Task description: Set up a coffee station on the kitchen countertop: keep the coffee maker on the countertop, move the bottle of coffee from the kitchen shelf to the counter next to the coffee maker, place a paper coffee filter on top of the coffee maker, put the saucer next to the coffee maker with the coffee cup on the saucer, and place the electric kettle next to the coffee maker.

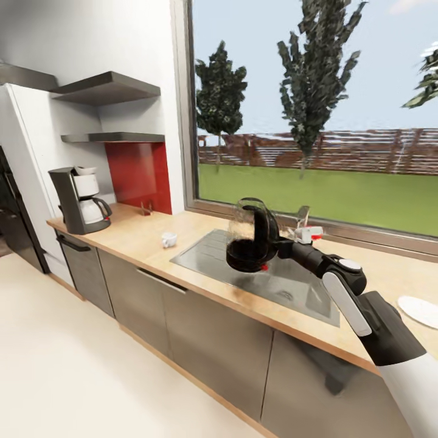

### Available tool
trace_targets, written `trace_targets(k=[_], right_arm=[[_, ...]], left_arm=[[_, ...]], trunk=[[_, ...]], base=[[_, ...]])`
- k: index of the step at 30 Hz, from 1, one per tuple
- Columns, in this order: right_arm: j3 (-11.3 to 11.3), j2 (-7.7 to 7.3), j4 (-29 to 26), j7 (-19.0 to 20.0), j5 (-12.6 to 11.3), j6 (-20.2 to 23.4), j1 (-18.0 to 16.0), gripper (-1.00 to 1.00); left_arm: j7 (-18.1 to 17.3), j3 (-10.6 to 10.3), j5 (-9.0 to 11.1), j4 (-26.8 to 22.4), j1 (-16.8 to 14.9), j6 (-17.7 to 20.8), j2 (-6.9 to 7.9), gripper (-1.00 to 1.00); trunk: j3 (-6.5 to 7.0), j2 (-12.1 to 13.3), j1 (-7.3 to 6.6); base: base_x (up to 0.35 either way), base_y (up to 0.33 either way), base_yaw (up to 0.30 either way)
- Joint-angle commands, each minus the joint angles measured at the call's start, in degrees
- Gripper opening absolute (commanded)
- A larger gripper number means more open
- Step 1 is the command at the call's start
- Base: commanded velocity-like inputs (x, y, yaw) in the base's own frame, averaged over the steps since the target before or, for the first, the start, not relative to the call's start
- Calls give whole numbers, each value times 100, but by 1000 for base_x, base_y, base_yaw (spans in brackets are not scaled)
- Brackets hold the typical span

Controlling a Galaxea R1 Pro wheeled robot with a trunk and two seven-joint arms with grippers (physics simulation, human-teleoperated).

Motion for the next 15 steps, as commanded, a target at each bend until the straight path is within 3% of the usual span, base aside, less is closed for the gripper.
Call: trace_targets(k=[1, 15], right_arm=[[2, -4, -9, -3, -14, 24, -7, -100], [2, -4, -9, -3, -14, 16, -7, -100]], left_arm=[[-35, 44, -5, 11, -6, -3, 1, 100], [-35, 44, -5, 11, -6, -3, 3, 100]], trunk=[[-7, -5, 0], [-7, -5, 0]], base=[[0, 311, 268], [0, 311, 268]])
